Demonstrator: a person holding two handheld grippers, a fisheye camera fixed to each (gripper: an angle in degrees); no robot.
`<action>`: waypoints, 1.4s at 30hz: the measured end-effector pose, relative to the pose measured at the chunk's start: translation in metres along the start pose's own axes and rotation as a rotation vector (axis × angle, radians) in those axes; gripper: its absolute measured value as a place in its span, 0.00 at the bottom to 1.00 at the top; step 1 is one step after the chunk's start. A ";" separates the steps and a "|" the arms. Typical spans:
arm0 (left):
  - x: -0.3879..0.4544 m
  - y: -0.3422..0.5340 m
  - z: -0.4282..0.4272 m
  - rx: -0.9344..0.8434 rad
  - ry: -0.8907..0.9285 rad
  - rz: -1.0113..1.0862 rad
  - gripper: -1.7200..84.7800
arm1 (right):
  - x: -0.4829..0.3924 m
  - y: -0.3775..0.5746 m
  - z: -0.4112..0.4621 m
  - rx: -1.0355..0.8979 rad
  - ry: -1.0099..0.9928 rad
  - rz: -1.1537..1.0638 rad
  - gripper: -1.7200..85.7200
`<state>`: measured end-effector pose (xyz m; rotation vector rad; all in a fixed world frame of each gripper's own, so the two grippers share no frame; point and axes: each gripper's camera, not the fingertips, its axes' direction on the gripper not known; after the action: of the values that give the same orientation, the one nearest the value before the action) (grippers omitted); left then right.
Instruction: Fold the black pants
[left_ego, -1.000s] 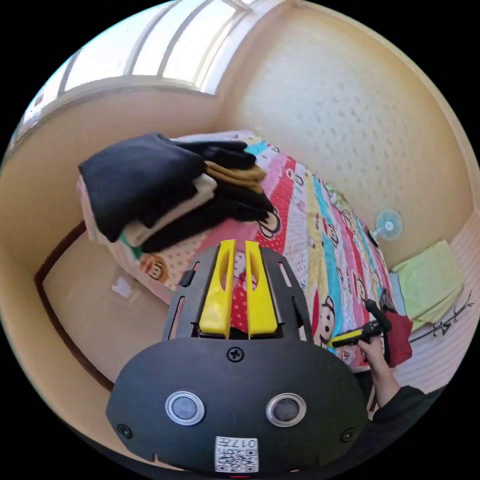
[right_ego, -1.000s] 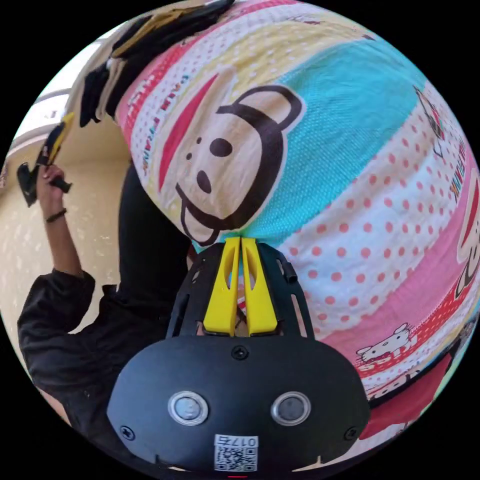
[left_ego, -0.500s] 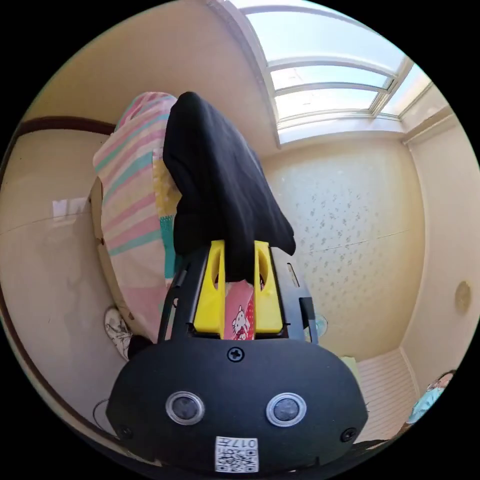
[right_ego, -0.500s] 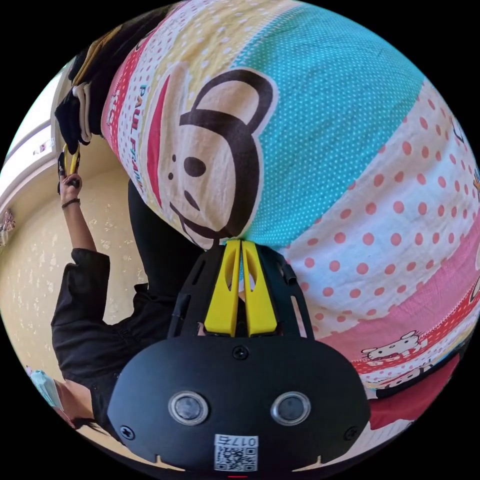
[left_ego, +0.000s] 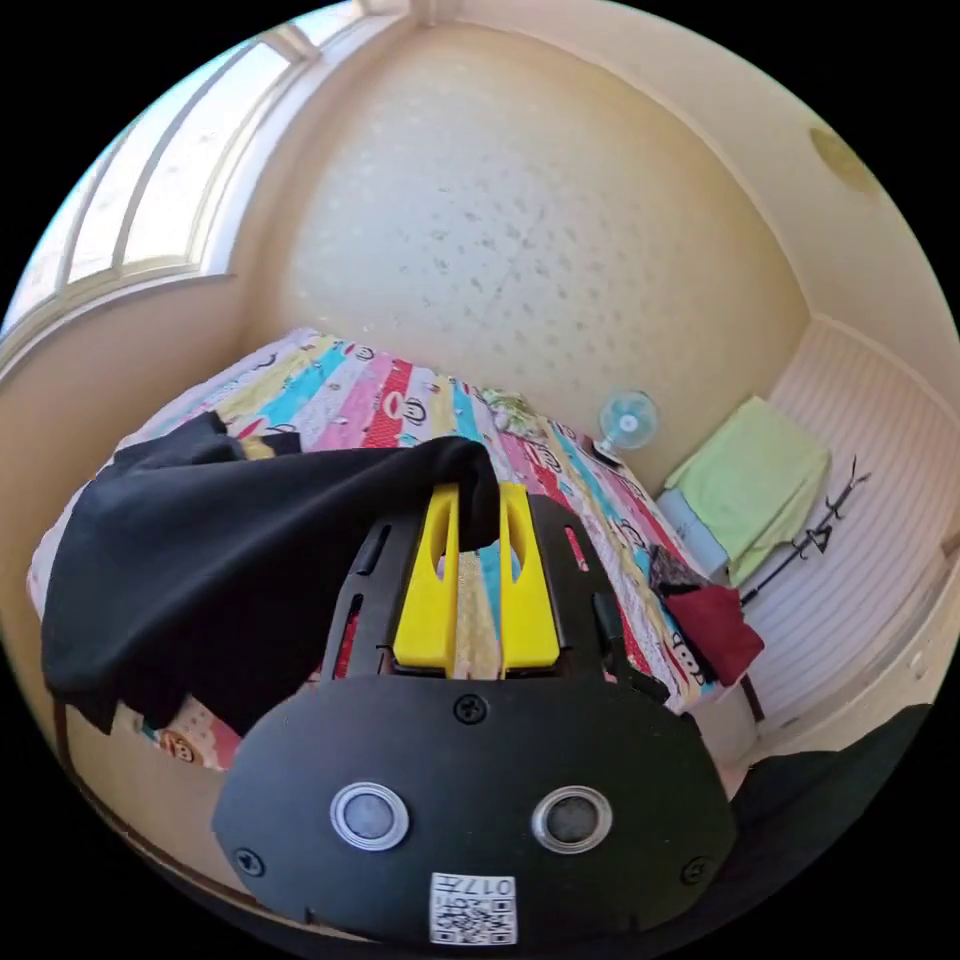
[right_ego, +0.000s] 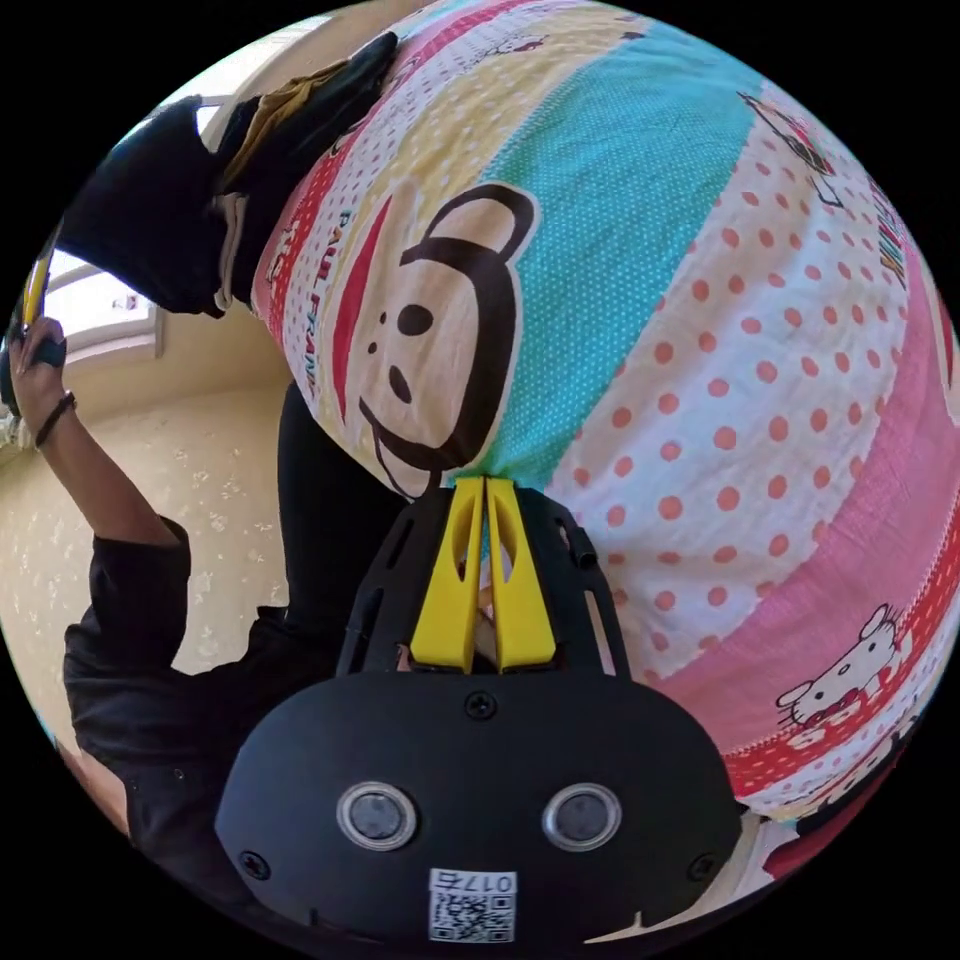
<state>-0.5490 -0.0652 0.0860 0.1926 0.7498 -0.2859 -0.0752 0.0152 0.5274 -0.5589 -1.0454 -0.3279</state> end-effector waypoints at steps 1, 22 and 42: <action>0.037 0.001 0.028 -0.043 0.080 0.063 0.10 | 0.003 0.007 -0.004 0.017 -0.012 0.011 0.02; 0.028 0.171 0.162 -0.370 0.004 -0.330 0.18 | 0.114 0.313 -0.168 0.698 -0.087 0.414 0.02; -0.077 0.205 0.168 -0.295 -0.066 -0.602 0.20 | -0.063 0.221 -0.211 0.504 0.080 0.183 0.03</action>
<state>-0.4290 0.0968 0.2742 -0.3295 0.7624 -0.7421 0.1593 0.0729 0.3302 -0.1824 -0.9456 0.0779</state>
